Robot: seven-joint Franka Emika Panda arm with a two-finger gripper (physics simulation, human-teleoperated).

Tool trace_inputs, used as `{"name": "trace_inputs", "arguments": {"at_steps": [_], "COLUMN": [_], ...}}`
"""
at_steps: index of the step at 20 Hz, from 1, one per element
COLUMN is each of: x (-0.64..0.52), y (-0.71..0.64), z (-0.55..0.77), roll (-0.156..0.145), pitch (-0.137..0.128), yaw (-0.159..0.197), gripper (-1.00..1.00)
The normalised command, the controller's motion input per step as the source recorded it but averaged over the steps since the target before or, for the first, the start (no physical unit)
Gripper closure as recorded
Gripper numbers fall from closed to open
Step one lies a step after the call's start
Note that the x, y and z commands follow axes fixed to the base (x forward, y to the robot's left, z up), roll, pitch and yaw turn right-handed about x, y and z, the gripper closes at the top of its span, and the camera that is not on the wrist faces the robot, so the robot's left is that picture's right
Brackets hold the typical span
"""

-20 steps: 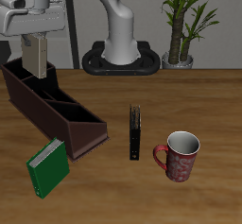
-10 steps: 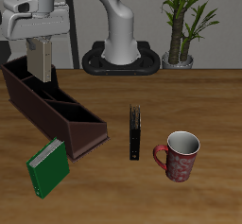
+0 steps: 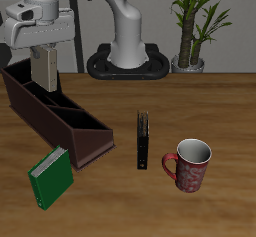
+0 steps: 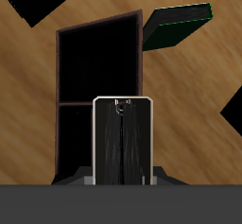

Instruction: Place the yellow book into the right desk caddy's back compartment

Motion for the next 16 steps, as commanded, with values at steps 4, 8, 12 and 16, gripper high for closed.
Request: {"name": "trace_inputs", "arguments": {"at_steps": [4,8,12,16], "x": [-0.02,-0.06,-0.04,-0.01], "y": [-0.01,0.01,0.05,0.00], "z": [-0.11,-0.18,-0.14,-0.13], "roll": [-0.001,-0.005,0.007,-0.007], "pitch": [0.004,0.019,0.006,0.002], "yaw": [-0.013,-0.030,-0.001,-0.013], "gripper": [1.00,1.00,1.00,1.00]}}
